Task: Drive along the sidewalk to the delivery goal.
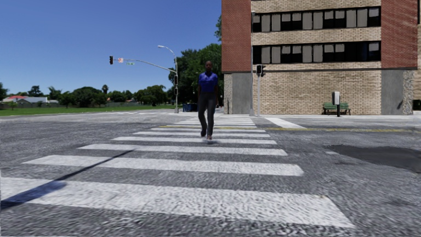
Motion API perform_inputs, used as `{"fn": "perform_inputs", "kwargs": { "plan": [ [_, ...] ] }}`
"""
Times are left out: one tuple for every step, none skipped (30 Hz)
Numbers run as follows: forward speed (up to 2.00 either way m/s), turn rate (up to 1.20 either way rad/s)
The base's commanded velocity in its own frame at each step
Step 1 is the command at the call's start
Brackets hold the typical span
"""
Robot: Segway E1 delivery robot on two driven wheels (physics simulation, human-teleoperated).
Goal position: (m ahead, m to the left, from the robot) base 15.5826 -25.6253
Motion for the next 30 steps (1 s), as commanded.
{"fn": "perform_inputs", "kwargs": {
  "plan": [
    [1.31, -0.70],
    [1.31, -0.70],
    [1.31, -0.70],
    [1.31, -0.70],
    [1.31, -0.70],
    [1.31, -0.70],
    [1.31, -0.70],
    [1.31, -0.70],
    [1.31, -0.70],
    [1.31, -0.70],
    [1.31, -0.70],
    [1.31, -0.70],
    [1.31, -0.69],
    [1.31, -0.55],
    [1.31, -0.33],
    [1.31, -0.15],
    [1.31, -0.15],
    [1.31, 0.00],
    [1.31, 0.00],
    [1.31, 0.00],
    [1.31, 0.00],
    [1.31, 0.00],
    [1.31, 0.00],
    [1.31, 0.00],
    [1.31, 0.00],
    [1.31, 0.00],
    [1.31, 0.00],
    [1.31, 0.00],
    [1.31, 0.00],
    [1.31, 0.00]
  ]
}}
